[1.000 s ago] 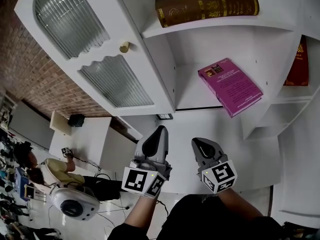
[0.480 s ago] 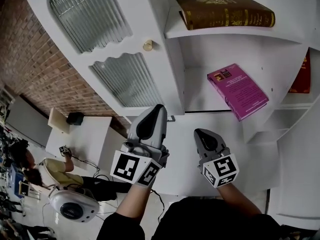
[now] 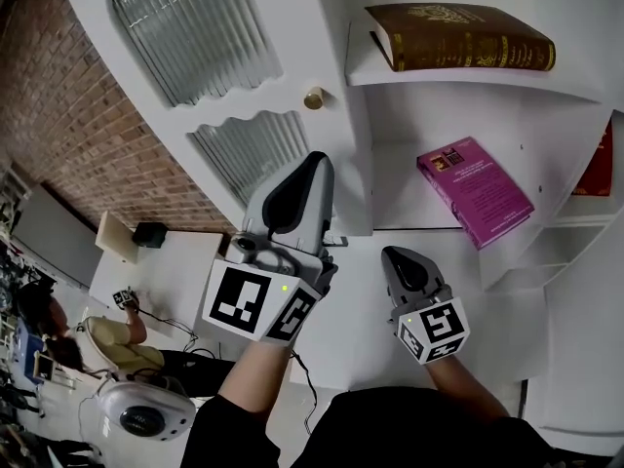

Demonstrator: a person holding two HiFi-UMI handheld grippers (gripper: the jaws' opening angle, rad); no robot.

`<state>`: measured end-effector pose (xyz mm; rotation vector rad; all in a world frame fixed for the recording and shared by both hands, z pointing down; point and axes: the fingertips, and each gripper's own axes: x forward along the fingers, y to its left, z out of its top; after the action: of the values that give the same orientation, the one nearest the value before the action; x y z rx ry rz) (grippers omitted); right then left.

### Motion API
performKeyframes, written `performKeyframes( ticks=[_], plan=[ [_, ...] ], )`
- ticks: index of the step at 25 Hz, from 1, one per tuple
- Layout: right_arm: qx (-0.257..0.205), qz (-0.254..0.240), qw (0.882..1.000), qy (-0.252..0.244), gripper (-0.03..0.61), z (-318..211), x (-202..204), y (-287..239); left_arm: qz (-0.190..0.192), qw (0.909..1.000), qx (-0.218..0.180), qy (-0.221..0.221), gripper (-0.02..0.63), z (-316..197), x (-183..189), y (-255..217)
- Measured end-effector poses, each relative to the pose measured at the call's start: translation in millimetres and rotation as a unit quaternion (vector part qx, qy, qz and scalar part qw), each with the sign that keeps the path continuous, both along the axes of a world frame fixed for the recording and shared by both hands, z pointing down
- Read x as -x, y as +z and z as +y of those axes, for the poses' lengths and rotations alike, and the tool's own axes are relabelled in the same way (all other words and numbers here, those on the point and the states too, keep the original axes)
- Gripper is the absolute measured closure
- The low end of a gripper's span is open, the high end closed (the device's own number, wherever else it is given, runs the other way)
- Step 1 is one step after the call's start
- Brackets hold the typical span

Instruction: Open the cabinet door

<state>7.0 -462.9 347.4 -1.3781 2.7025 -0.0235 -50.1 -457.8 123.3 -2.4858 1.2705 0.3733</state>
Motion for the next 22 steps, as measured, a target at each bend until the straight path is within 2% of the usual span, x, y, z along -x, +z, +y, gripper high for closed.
performKeyframes(
  ticks=[7,10,12,14,15,22],
  plan=[
    [-0.012,-0.009,1.0,0.004,0.577,-10,3,-12,-0.004,0.9997,-0.022,0.003,0.592,-5,1,-21],
    [-0.011,-0.013,1.0,0.006,0.577,-14,2,-14,0.009,0.9991,-0.041,0.004,0.587,-3,4,-31],
    [-0.009,-0.015,1.0,0.006,0.577,-16,1,-14,0.015,0.9984,-0.055,-0.001,0.547,-2,5,-40],
    [-0.009,-0.017,1.0,0.005,0.577,-17,1,-13,0.009,0.9981,-0.061,-0.007,0.466,-5,4,-45],
    [-0.009,-0.019,1.0,0.004,0.577,-17,1,-13,0.003,0.998,-0.062,-0.01,0.451,-8,3,-47],
    [-0.014,-0.024,1.0,0.0,0.577,-16,2,-16,-0.039,0.9944,-0.078,-0.06,0.439,-25,-1,-50]
  ],
)
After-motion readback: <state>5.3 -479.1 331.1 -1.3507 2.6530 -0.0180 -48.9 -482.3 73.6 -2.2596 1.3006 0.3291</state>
